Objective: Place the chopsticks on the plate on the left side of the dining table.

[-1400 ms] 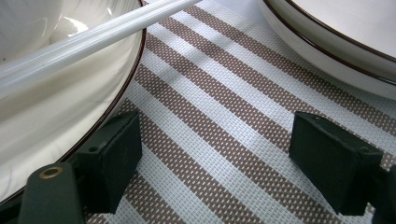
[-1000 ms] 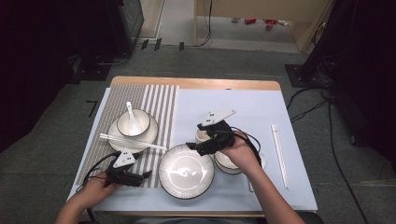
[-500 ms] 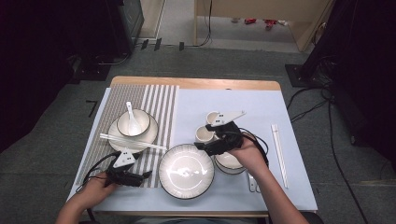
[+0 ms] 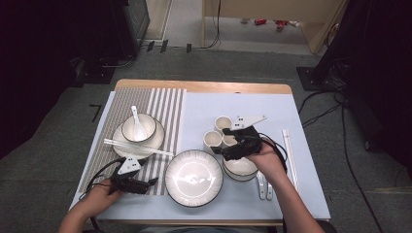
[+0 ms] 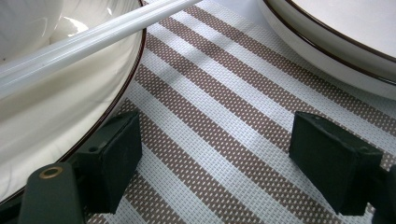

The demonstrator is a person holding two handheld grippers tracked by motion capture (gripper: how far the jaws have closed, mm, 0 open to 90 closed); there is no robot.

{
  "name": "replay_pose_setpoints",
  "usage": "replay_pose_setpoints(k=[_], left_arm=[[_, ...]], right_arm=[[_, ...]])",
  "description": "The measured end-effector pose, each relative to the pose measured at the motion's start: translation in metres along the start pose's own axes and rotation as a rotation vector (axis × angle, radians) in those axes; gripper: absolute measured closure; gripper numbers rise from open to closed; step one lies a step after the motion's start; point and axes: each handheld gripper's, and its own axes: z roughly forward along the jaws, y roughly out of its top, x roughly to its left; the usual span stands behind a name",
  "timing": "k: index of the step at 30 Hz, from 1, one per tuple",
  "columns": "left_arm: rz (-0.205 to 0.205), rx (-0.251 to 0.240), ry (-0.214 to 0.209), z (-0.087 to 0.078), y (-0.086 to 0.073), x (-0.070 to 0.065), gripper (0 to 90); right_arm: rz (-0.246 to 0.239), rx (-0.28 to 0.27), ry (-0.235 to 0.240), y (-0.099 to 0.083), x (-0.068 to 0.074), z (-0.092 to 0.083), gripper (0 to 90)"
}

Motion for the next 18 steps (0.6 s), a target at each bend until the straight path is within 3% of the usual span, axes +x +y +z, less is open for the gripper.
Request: replay_pose_setpoints(k=[18], left_arm=[[0.002, 0.002, 0.000, 0.000, 0.000, 0.000, 17.5]], right_arm=[[0.038, -0.029, -0.057, -0.016, -0.017, -0.021, 22.4]])
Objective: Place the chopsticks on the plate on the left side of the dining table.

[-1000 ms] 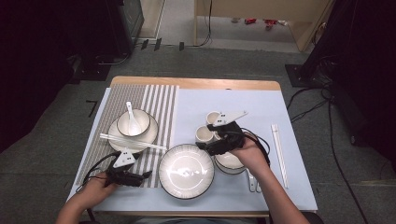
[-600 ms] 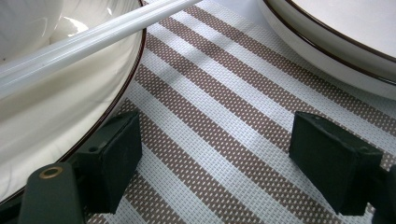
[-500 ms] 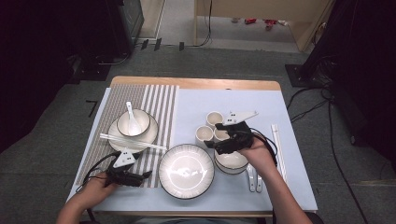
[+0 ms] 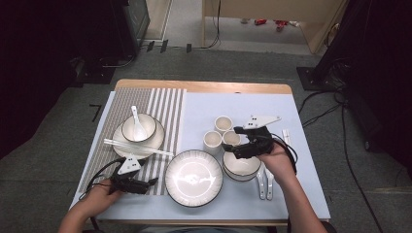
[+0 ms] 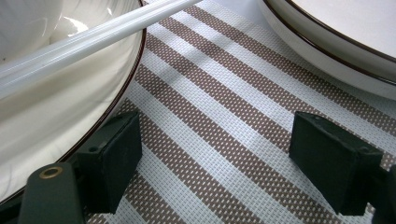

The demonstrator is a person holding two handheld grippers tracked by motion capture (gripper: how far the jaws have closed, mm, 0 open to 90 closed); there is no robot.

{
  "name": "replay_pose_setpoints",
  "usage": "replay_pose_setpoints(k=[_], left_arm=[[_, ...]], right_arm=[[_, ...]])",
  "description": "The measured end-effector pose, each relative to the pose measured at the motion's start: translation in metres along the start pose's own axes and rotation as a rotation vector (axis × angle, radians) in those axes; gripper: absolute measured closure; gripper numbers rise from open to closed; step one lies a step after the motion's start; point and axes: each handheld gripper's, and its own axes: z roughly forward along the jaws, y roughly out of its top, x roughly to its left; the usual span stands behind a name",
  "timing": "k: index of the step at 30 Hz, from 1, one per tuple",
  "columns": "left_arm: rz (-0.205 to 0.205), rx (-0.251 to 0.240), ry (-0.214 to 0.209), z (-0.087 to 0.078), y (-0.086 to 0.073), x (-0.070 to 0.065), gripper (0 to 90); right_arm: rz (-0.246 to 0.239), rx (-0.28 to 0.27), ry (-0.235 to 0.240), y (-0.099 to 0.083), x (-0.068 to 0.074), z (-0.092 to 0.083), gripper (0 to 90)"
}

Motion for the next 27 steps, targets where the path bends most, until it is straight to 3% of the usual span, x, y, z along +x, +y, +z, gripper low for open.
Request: replay_pose_setpoints(k=[16, 27], left_arm=[[0.000, 0.000, 0.000, 0.000, 0.000, 0.000, 17.5], [-0.001, 0.000, 0.000, 0.000, 0.000, 0.000, 17.5]], right_arm=[[0.035, -0.026, -0.023, -0.011, -0.012, -0.014, 22.8], [0.053, -0.027, -0.073, -0.018, -0.025, -0.025, 22.8]])
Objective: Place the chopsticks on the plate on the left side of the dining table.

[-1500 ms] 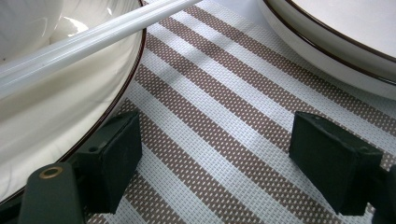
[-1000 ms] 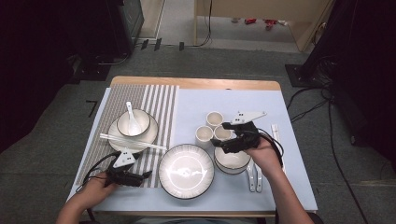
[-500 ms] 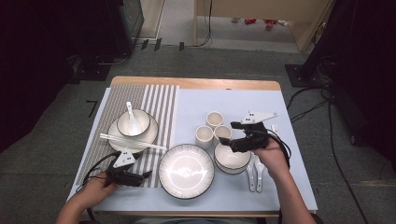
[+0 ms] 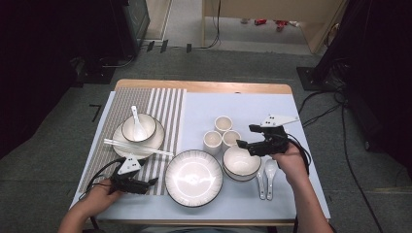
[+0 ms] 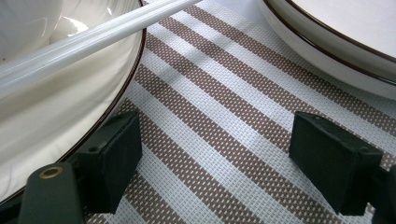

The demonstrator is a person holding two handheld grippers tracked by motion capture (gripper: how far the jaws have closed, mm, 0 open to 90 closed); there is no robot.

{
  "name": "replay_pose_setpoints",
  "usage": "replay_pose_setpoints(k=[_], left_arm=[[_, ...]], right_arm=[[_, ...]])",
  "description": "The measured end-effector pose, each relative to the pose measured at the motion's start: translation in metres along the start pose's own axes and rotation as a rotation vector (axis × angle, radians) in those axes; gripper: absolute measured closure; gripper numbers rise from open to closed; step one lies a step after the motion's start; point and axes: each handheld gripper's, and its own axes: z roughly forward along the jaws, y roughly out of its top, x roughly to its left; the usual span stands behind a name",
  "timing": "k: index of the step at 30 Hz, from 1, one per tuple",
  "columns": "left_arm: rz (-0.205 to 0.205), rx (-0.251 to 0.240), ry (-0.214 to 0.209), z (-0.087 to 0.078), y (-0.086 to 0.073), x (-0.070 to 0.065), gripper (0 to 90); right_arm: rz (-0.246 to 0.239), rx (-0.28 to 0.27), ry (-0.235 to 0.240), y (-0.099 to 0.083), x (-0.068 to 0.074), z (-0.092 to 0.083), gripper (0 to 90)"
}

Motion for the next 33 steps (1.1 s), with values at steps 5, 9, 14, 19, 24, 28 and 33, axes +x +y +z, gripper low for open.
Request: replay_pose_setpoints(k=[5, 9, 14, 19, 24, 28, 33], left_arm=[[0.004, 0.002, 0.000, 0.000, 0.000, 0.000, 17.5], [0.003, 0.003, 0.000, 0.000, 0.000, 0.000, 17.5], [0.003, 0.003, 0.000, 0.000, 0.000, 0.000, 17.5], [0.003, 0.002, 0.000, 0.000, 0.000, 0.000, 17.5], [0.002, 0.002, -0.001, 0.000, 0.000, 0.000, 17.5], [0.002, 0.002, -0.001, 0.000, 0.000, 0.000, 17.5], [0.002, 0.003, 0.000, 0.000, 0.000, 0.000, 17.5]], right_arm=[[0.011, -0.006, -0.002, -0.003, -0.004, -0.002, 22.9], [0.018, -0.006, -0.006, -0.005, -0.008, -0.005, 22.9], [0.026, -0.008, -0.012, -0.007, -0.010, -0.007, 23.0], [0.031, -0.004, -0.028, -0.009, -0.014, -0.009, 23.1], [0.044, -0.001, -0.051, -0.013, -0.021, -0.014, 23.3], [0.053, -0.007, -0.059, -0.016, -0.025, -0.016, 23.9], [0.064, -0.015, -0.071, -0.020, -0.029, -0.020, 24.0]])
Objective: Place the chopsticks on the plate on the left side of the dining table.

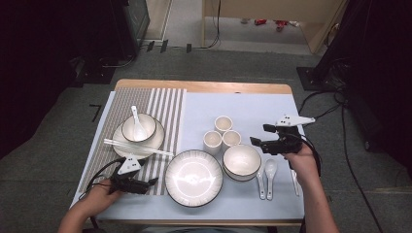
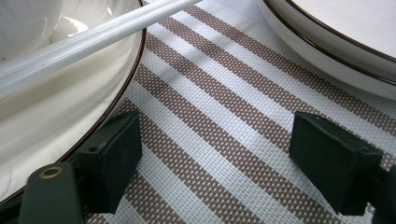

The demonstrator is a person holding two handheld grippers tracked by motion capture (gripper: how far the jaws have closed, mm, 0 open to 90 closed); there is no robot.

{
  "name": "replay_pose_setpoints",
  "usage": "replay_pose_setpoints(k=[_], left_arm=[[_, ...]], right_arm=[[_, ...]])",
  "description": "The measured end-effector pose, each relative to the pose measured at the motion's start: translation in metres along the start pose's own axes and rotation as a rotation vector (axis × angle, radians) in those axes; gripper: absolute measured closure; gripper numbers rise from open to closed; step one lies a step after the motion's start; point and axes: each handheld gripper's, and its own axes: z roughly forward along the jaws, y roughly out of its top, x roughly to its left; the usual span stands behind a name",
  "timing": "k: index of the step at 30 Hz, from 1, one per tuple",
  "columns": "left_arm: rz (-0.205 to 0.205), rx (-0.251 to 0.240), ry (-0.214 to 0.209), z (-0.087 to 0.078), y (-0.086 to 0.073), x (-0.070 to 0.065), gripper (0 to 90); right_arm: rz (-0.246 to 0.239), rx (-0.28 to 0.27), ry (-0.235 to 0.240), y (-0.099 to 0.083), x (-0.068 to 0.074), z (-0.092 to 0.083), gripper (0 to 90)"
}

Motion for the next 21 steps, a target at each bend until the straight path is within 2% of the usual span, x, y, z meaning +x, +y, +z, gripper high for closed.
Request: replay_pose_setpoints(k=[21], left_arm=[[0.000, 0.000, 0.000, 0.000, 0.000, 0.000, 17.5]], right_arm=[[0.065, 0.003, -0.062, -0.024, -0.027, -0.002, 24.0]])
